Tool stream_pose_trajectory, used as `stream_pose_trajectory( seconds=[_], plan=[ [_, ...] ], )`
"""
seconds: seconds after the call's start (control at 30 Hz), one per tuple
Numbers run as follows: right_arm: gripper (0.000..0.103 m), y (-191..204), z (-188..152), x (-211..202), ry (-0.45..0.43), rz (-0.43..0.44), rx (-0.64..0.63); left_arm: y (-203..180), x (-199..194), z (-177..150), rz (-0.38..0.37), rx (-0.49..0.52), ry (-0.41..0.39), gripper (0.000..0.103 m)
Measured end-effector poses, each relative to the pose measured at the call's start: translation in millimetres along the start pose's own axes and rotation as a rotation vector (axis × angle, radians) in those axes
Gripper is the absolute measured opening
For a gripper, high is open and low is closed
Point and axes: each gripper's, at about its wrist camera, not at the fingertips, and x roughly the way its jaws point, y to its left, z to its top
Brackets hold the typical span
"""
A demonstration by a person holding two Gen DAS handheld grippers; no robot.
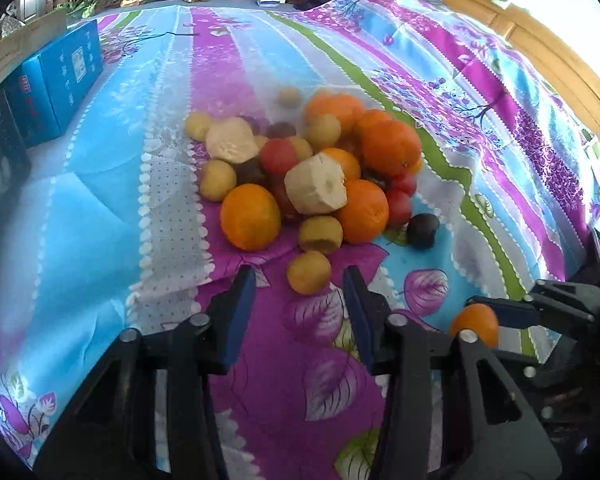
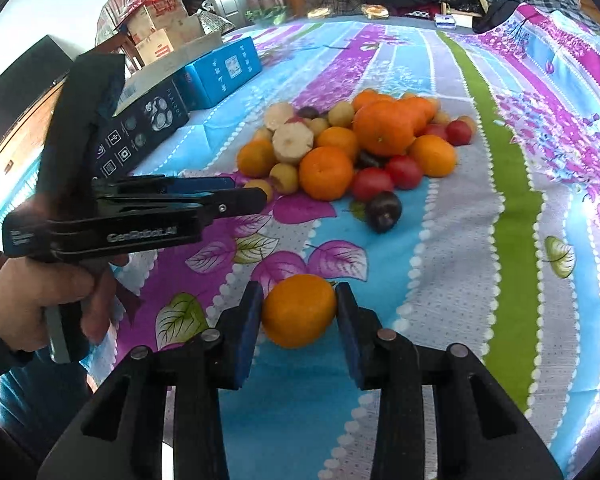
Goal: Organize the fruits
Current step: 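Grasp a small yellow fruit with the left tool while the right tool grasps an orange, then carry the yellow fruit and orange over the basket with both tools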
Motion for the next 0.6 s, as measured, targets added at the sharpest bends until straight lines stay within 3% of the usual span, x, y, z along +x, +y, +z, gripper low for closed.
stream_pose_trajectory(
  seconds=[0.33,0.47,0.6],
  plan=[
    [0.04,-8,26,-9,-0.042,-0.074,0.045,-8,7,1,0.059,0.029,0.022,0.024],
    [0.04,-7,40,-14,-0.061,-0.117,0.063,-2,-18,8,0.118,-0.013,-0.012,0.024],
    [0.04,3,68,-22,-0.084,-0.162,0.059,10,-59,16,0.234,-0.038,-0.047,0.024]
  ],
)
